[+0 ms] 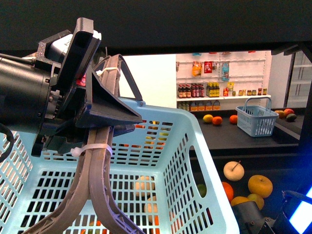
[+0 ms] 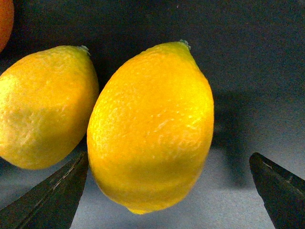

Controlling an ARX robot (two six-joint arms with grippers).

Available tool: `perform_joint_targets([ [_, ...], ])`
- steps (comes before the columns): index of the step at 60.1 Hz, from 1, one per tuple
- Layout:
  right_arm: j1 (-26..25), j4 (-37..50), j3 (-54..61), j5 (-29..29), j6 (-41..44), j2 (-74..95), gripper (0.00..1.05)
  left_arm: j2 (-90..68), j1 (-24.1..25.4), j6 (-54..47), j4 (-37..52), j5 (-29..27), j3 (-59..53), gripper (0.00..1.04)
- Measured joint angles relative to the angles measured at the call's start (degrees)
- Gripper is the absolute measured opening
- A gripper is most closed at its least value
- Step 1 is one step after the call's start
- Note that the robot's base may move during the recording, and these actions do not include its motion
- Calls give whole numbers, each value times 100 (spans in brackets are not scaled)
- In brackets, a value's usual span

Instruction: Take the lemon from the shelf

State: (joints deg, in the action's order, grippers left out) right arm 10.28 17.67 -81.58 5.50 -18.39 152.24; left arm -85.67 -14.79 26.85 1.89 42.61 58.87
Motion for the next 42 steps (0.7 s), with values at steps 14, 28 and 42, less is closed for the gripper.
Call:
perform_joint_targets([
  [14,4,-205,-466,87,-254,310,102,0,0,0,0,0,0,15],
  [28,2,-328,-876,151,-352,525,102,0,0,0,0,0,0,15],
  [42,2,-367,-1150,199,-387,800,90,0,0,0,0,0,0,15],
])
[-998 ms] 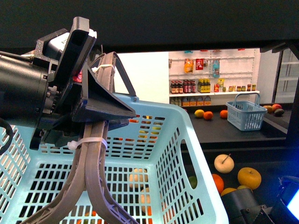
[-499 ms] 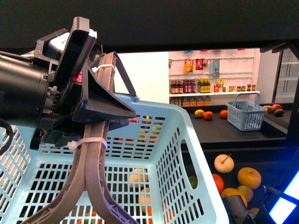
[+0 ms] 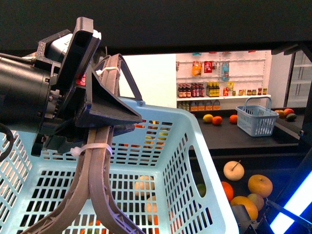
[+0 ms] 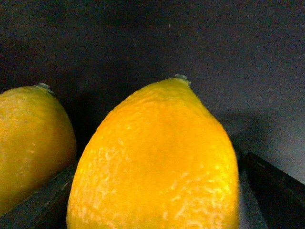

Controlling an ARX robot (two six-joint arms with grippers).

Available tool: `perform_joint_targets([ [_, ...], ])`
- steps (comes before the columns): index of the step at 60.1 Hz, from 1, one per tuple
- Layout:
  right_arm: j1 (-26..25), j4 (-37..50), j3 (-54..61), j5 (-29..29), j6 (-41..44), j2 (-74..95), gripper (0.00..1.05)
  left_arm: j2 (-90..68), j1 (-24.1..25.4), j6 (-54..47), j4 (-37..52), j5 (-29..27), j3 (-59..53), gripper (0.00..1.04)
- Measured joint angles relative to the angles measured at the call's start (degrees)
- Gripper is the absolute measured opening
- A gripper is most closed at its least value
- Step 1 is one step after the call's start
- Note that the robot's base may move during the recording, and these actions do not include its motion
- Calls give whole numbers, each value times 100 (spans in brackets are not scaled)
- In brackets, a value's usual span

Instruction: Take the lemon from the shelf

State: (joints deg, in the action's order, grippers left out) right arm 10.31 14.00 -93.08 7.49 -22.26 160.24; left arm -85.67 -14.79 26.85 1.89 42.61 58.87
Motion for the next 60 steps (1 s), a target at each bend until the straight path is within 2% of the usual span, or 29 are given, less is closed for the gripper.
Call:
perform_joint_targets([
  [10,2,-13,-28,-17,-7,11,69,0,0,0,0,2,0,15],
  [13,2,11,-7,-24,-7,9,66,0,0,0,0,0,0,15],
  [24,-20,61,382,-68,-22,-225,65,0,0,0,0,0,0,15],
  [32,-146,444,1134,619,535,-769,65,0,0,0,0,2,0,15],
  [42,-597,866,1932,846,1025,-1742,65,0,0,0,0,-2,0,15],
  [52,-1032,1318,2728,621,1222,-3106,65,0,0,0,0,-2,0,15],
  [60,-1078,1458,3438,-103,1384,-4642,65,0,-2,0,0,7,0,15],
])
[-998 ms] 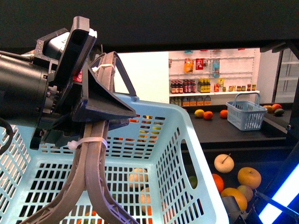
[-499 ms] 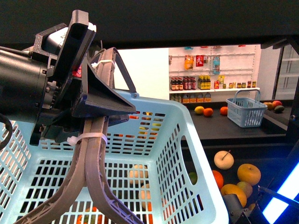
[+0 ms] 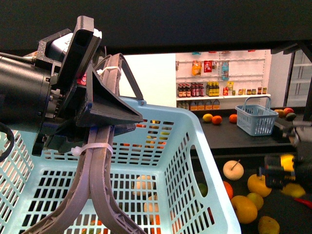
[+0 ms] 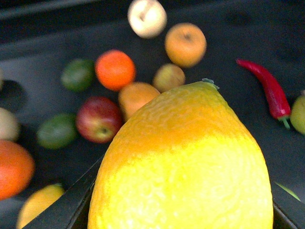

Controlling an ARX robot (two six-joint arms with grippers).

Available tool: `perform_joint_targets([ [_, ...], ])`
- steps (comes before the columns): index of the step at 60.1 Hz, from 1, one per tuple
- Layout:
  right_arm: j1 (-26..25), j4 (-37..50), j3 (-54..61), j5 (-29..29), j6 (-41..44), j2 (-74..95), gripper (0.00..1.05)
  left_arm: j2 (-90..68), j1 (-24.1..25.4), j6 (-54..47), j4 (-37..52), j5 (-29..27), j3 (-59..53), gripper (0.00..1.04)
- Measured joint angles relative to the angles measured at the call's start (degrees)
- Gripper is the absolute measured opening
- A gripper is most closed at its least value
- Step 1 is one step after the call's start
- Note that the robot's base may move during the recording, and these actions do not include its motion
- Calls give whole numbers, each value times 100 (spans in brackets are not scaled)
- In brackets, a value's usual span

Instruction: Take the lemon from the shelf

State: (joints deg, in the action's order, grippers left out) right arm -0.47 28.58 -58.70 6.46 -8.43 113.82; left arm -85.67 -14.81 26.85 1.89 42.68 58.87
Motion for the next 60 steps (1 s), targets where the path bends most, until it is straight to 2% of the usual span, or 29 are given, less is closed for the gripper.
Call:
perform_joint_targets([
  [8,275,-286,518,-813,13,-1423,65,0,2,0,0,-2,0,15],
  [16,544,-638,636,-1204,-146,-2271,65,0,2,0,0,-9,0,15],
  [23,802,-787,680,-1202,-168,-2695,65,0,2,0,0,-24,0,15],
  [30,1268,-953,688,-1246,-284,-2872,65,0,2,0,0,-4,0,15],
  [36,1788,-872,741,-1257,-372,-2715,65,0,2,2,0,17,0,15],
  [50,2352,-756,743,-1075,-352,-2168,65,0,2,2,0,-9,0,15],
  [60,2511,-546,743,-1012,-238,-1888,89,0,2,0,0,-4,0,15],
])
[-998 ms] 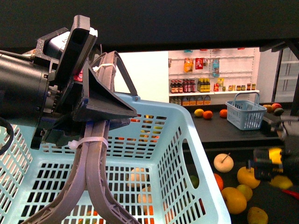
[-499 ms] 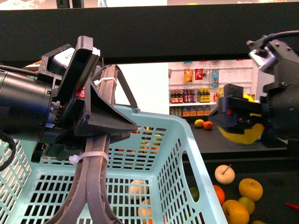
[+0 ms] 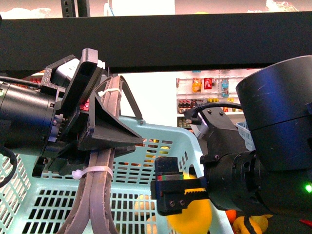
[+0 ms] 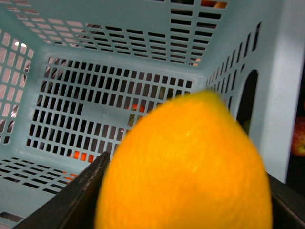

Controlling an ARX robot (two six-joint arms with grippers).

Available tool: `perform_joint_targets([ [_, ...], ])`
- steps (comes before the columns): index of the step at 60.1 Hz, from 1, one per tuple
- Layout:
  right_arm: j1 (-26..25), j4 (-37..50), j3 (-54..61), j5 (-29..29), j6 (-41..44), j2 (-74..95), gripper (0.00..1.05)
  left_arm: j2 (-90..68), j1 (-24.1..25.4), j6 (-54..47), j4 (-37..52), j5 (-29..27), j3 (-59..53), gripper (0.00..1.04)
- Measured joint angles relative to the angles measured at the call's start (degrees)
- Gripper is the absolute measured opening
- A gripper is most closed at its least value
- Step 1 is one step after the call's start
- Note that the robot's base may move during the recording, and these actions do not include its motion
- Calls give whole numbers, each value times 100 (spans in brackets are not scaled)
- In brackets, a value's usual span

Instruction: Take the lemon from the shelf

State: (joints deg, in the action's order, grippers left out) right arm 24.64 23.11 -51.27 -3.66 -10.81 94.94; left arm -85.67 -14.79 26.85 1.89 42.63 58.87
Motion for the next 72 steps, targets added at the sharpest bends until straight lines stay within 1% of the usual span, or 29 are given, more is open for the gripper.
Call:
perform_joint_targets([
  [7,-31,223,0,-59,-111,-11,103,0,0,17,0,28,0,15],
  [14,-293,306,0,-103,-328,-107,102,0,-7,20,-2,0,0,15],
  [18,-634,352,-4,35,-474,-205,102,0,-4,22,-2,-31,0,15],
  [21,-920,389,-24,273,-483,-262,102,0,4,4,-2,-37,0,15],
  [30,-1974,466,-79,1185,-273,-205,102,0,4,9,-2,-42,0,15],
  [34,-2321,514,-72,1290,-111,31,102,0,4,9,-2,-42,0,15],
  [39,-2555,619,-48,1309,140,496,102,0,4,4,-2,-17,0,15],
  [45,-2594,833,46,1346,470,1213,102,0,0,9,-2,9,0,15],
  [54,-2549,627,37,1370,564,2131,102,0,0,17,-2,17,0,15],
  [62,-2409,321,-94,1340,332,2780,102,0,0,15,-2,-39,0,15],
  [69,-2208,254,-378,1226,-142,3226,102,0,0,11,-2,-35,0,15],
  [72,-2094,203,-568,1211,-503,3425,102,0,0,11,-2,-26,0,15],
])
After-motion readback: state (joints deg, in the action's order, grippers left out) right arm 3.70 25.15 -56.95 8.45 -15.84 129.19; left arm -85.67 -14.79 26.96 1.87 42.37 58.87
